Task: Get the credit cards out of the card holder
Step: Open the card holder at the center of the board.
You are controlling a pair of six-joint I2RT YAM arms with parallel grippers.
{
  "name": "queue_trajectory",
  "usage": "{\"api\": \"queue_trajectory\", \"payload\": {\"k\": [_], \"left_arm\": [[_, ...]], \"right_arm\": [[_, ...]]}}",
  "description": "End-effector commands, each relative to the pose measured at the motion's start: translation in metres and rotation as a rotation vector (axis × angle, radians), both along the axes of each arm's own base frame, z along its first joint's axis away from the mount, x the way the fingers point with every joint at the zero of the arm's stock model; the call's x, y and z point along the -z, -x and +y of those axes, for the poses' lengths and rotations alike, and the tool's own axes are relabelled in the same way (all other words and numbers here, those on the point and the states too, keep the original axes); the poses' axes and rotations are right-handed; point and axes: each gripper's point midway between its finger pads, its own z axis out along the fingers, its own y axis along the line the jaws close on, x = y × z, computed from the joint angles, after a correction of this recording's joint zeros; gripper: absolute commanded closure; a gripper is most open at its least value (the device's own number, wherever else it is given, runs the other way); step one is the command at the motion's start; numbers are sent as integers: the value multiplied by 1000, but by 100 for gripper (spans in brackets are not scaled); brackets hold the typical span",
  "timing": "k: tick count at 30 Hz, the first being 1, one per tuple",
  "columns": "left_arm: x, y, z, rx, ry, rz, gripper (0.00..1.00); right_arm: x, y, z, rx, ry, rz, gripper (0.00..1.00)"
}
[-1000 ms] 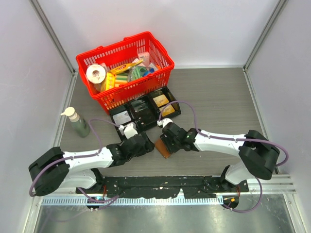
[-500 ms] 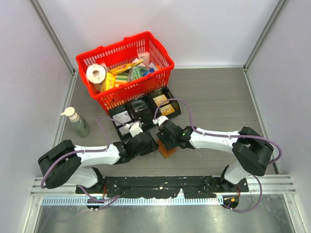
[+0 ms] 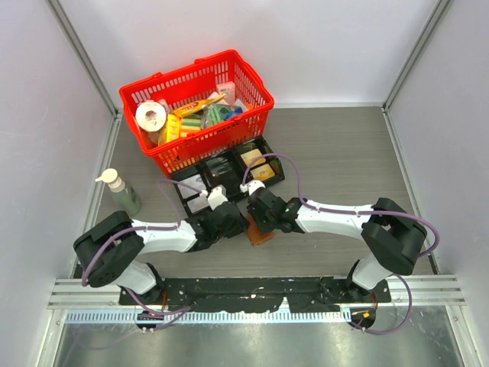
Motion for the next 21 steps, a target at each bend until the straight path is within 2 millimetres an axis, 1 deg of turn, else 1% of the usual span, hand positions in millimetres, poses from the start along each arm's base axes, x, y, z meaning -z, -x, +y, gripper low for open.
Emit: {"api": "queue_trajectory", "payload": {"k": [1, 3, 5, 10, 13, 16, 21], "left_arm": [[8, -9, 9, 12, -63, 0, 63], [6, -11, 8, 26, -75, -9, 63], [4, -10, 6, 42, -83, -11, 60], [0, -4, 2, 60, -52, 11, 39], [2, 1, -4, 78, -21, 36, 32], [7, 3, -9, 87, -4, 59, 31], [22, 7, -13, 85, 16, 97, 44]], "right_arm": [[18, 15, -24, 62, 67, 66, 74], [13, 14, -24, 82, 57, 61, 78], [10, 13, -24, 106, 45, 62, 80], [8, 8, -25, 169, 41, 48, 87], [5, 5, -24, 201, 21, 39, 92], [4, 5, -20, 210, 4, 49, 92], [10, 9, -17, 225, -41, 95, 94]]}}
